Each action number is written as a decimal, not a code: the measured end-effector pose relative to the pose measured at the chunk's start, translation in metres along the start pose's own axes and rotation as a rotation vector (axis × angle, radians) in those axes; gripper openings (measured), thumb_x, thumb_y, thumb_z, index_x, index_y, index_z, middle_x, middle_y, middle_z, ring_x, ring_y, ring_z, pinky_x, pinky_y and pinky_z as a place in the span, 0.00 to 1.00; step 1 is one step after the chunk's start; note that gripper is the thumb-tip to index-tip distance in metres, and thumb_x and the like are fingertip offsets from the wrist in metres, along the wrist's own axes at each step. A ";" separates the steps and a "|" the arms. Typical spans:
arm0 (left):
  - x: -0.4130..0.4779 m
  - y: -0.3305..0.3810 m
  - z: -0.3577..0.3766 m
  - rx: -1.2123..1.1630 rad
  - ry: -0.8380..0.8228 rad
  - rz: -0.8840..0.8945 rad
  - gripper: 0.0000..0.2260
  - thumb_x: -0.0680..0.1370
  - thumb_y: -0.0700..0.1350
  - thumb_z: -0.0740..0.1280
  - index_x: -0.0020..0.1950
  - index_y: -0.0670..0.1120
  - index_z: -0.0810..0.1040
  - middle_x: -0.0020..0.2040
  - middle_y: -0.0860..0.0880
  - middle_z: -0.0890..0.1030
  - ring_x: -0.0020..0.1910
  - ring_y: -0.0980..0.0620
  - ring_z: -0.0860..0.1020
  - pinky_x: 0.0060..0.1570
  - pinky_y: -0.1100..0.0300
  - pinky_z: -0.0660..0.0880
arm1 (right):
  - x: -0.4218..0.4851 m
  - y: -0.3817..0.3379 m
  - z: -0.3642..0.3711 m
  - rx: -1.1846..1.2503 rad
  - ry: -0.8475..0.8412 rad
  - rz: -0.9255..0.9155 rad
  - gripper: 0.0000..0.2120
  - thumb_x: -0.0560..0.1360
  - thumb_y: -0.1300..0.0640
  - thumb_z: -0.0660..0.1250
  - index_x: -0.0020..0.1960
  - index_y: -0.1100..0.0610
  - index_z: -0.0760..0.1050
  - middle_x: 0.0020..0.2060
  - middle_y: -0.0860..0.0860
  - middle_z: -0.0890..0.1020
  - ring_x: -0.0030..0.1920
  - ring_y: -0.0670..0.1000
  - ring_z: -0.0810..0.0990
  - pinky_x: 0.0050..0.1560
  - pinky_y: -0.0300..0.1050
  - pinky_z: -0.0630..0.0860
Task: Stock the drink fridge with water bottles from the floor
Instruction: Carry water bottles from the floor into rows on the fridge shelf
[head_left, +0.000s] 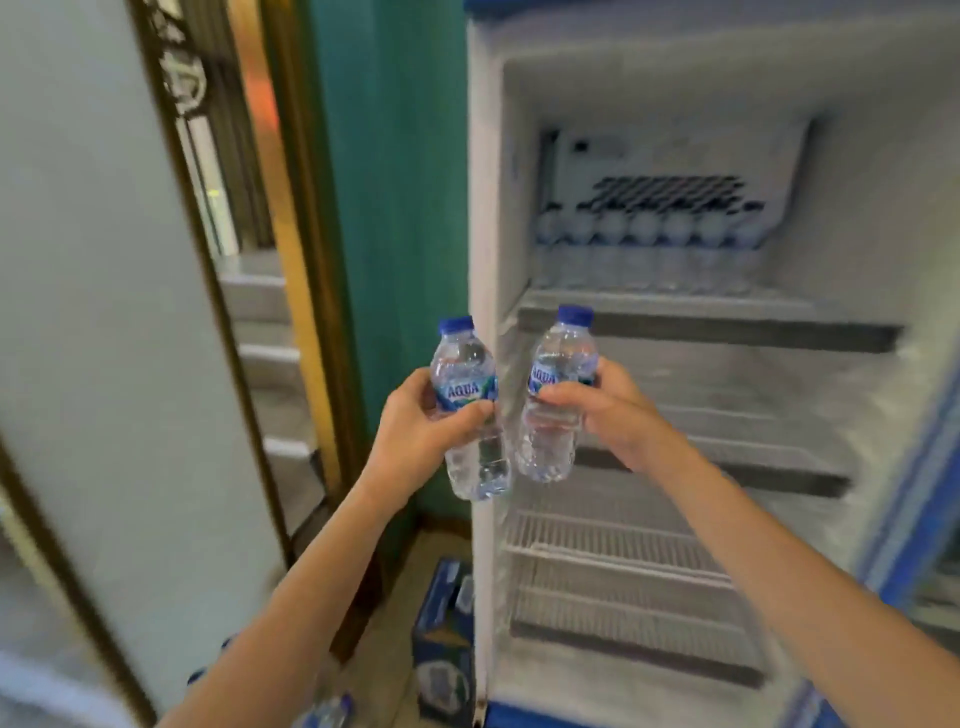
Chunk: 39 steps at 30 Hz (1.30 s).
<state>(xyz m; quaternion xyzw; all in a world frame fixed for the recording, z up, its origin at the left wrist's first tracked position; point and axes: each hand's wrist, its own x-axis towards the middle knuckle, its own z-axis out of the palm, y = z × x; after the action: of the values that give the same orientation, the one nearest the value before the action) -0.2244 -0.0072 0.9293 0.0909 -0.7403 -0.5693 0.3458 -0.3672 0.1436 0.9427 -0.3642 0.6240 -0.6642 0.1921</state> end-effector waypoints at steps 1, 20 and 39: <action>0.017 0.012 0.015 -0.015 -0.034 0.028 0.19 0.70 0.37 0.74 0.59 0.40 0.74 0.50 0.46 0.82 0.42 0.60 0.82 0.39 0.69 0.77 | 0.006 -0.014 -0.019 0.011 0.033 -0.028 0.20 0.63 0.59 0.76 0.53 0.58 0.76 0.46 0.55 0.84 0.48 0.58 0.82 0.56 0.59 0.77; 0.318 0.028 0.281 -0.112 -0.223 0.073 0.22 0.68 0.40 0.77 0.58 0.46 0.74 0.54 0.40 0.80 0.51 0.42 0.81 0.49 0.45 0.81 | 0.176 -0.061 -0.339 -0.017 0.433 -0.080 0.22 0.65 0.67 0.73 0.57 0.59 0.75 0.49 0.60 0.83 0.49 0.59 0.82 0.59 0.64 0.76; 0.389 -0.040 0.359 -0.173 -0.556 0.043 0.25 0.69 0.40 0.77 0.63 0.48 0.72 0.57 0.46 0.81 0.55 0.49 0.80 0.54 0.54 0.78 | 0.223 -0.015 -0.396 -0.033 0.378 0.047 0.19 0.63 0.68 0.66 0.54 0.61 0.79 0.48 0.58 0.82 0.48 0.55 0.81 0.54 0.50 0.77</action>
<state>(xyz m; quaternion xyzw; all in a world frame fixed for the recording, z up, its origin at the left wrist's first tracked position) -0.7445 0.0539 1.0118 -0.1141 -0.7571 -0.6261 0.1480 -0.7978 0.2603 1.0291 -0.2213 0.6682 -0.7057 0.0808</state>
